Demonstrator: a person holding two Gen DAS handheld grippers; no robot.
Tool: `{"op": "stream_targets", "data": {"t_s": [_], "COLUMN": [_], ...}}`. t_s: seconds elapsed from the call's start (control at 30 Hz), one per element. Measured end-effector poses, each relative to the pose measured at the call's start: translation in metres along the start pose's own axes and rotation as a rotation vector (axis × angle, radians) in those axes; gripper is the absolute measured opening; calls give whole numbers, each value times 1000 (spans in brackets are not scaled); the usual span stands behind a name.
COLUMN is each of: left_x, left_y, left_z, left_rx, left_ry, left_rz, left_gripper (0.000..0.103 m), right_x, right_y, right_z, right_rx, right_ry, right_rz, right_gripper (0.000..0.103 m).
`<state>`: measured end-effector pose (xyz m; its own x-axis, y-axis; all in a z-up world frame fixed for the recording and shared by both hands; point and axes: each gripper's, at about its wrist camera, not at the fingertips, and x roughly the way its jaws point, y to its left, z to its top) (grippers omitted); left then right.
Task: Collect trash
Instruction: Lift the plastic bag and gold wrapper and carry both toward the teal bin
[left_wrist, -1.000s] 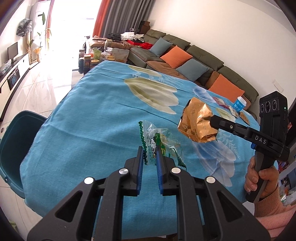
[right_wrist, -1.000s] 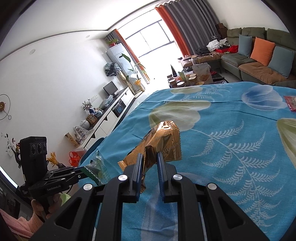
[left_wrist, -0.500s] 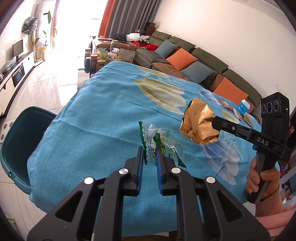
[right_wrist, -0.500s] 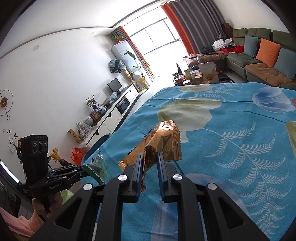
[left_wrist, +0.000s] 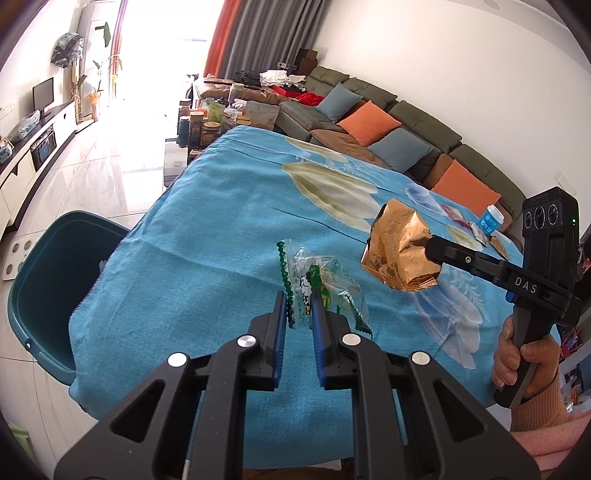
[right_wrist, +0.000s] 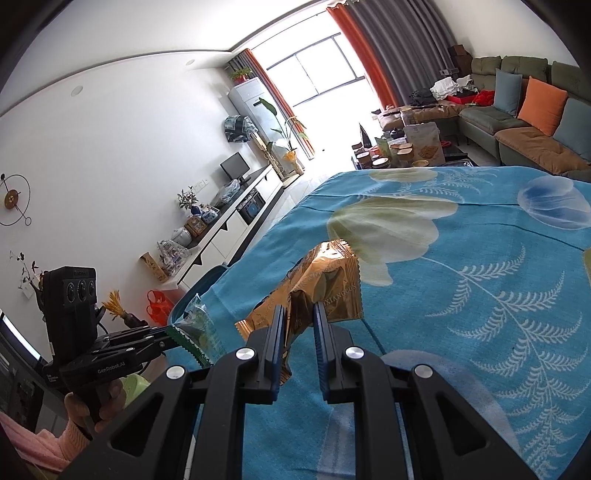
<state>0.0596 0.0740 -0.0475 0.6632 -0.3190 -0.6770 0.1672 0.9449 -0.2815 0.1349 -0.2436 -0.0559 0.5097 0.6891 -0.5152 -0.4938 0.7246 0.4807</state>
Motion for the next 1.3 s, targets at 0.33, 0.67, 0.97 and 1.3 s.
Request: {"op": "stream_targets", "data": {"t_s": [0.33, 0.67, 0.97, 1.3], "left_x": [-5, -12, -16, -22], "left_y": [8, 16, 25, 32], "left_z": [-2, -2, -3, -5], "left_rx": [-14, -30, -47, -65], "left_ry": [-10, -21, -31, -41], "left_rz": [6, 22, 37, 55], "left_gripper": [14, 14, 14, 14], "right_x": [7, 12, 19, 26], "right_y": [6, 14, 22, 27], "right_z": [1, 3, 3, 4], "right_rx": [-10, -24, -38, -48], "right_ry": [10, 17, 27, 36], "right_rz": [12, 27, 42, 57], "right_gripper": [14, 14, 14, 14]}}
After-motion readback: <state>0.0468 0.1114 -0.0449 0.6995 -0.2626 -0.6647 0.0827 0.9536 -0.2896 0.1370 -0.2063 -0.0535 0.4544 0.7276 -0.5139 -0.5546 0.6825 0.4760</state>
